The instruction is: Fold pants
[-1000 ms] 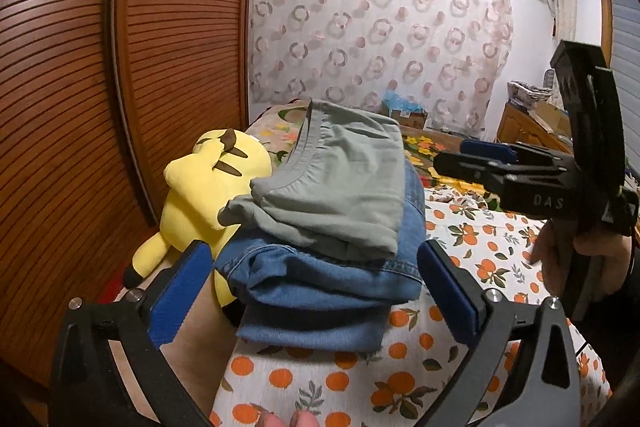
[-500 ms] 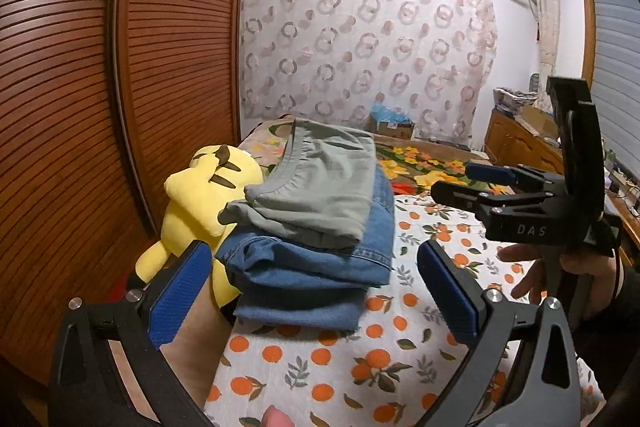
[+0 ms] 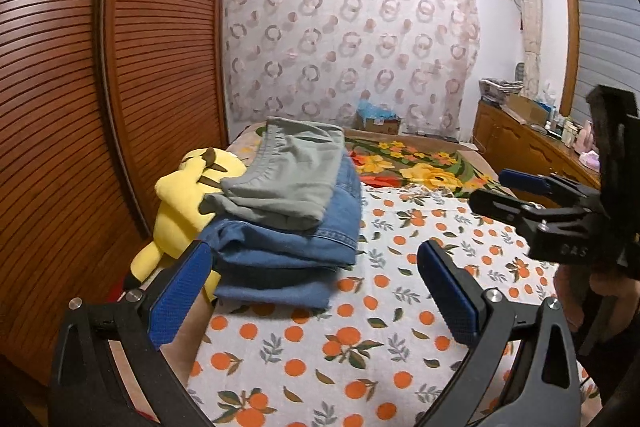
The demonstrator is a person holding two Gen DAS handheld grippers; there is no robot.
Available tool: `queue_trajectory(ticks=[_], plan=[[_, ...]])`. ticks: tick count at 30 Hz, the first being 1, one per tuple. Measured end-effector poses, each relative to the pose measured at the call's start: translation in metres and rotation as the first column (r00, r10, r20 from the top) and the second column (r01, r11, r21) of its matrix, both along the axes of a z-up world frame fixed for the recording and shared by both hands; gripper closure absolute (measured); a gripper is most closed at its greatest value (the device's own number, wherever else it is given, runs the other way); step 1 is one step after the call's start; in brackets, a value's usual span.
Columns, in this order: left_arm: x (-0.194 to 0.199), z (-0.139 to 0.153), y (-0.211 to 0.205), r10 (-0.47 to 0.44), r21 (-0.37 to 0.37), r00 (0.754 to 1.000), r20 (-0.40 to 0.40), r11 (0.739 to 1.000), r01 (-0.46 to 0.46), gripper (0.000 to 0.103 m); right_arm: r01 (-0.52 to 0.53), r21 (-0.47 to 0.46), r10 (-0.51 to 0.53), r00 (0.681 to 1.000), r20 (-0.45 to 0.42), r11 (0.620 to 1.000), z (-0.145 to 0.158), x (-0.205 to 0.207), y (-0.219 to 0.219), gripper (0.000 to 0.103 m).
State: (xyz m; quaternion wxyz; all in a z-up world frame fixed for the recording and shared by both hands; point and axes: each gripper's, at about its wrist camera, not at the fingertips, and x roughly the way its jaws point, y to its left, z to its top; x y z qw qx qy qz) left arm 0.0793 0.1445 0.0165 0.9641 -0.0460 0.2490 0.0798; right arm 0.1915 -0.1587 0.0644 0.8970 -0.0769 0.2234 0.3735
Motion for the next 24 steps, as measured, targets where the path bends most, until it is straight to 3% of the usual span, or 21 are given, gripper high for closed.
queue_trajectory(ticks=[13,24], plan=[[-0.006,-0.001,-0.048,-0.112,-0.007,0.994,-0.015,0.994,0.111,0.000,0.176,-0.026,-0.175,0.984,0.021,0.984,0.003,-0.070,-0.034,0.017],[-0.003,-0.010,-0.097,-0.194,-0.018,0.980,-0.041,0.981,0.194,0.000,0.315,-0.024,-0.315,0.949,-0.003,0.949,0.004,-0.103,-0.059,0.017]])
